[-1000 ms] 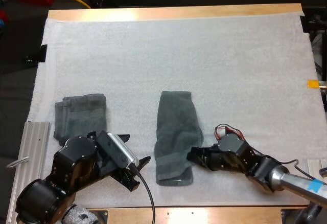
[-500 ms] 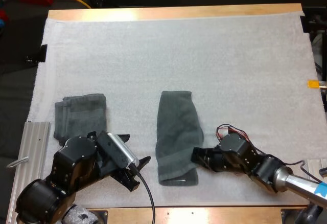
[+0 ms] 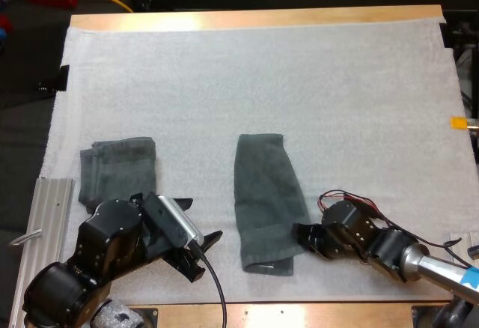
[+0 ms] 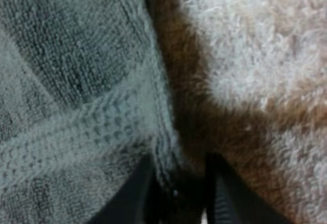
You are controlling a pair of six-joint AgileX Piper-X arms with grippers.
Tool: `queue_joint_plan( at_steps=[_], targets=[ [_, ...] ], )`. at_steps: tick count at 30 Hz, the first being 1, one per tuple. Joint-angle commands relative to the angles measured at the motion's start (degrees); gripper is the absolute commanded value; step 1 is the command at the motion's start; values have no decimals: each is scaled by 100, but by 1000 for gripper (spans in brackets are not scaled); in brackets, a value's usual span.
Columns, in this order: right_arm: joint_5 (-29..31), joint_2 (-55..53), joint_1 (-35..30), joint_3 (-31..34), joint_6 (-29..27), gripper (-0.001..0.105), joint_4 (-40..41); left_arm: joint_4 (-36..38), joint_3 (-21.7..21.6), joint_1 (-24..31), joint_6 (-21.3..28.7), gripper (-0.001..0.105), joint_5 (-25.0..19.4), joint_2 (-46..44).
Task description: Pick towel from pile, fold and stack
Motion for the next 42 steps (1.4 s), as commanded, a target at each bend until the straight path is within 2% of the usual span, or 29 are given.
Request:
queue_joint_plan(
  at_steps=[1, 6, 9, 11, 24, 33, 42],
  targets=[
    [42, -40, -4, -44, -61, 26, 48, -1, -38, -15, -51, 69, 44, -18],
    [173, -40, -4, -44, -105, 24, 48, -1, -38, -15, -51, 69, 44, -18],
    [171, -40, -4, -44, -141, 13, 48, -1, -38, -15, -51, 69, 44, -18],
    [171, -43, -4, -44, -295, 0, 43, -1, -38, -15, -65, 69, 44, -18],
    [249, -855, -4, -295, -489, 1, -445, -21, -38, -15, -86, 69, 44, -18],
    [316, -1094, -4, -1317, -1093, 1, -358, -24, -38, -15, -86, 69, 71, -18],
    [1069, -1094, -103, -2713, -2317, 1, 621, -24, -38, -15, -86, 69, 124, -18]
  ],
)
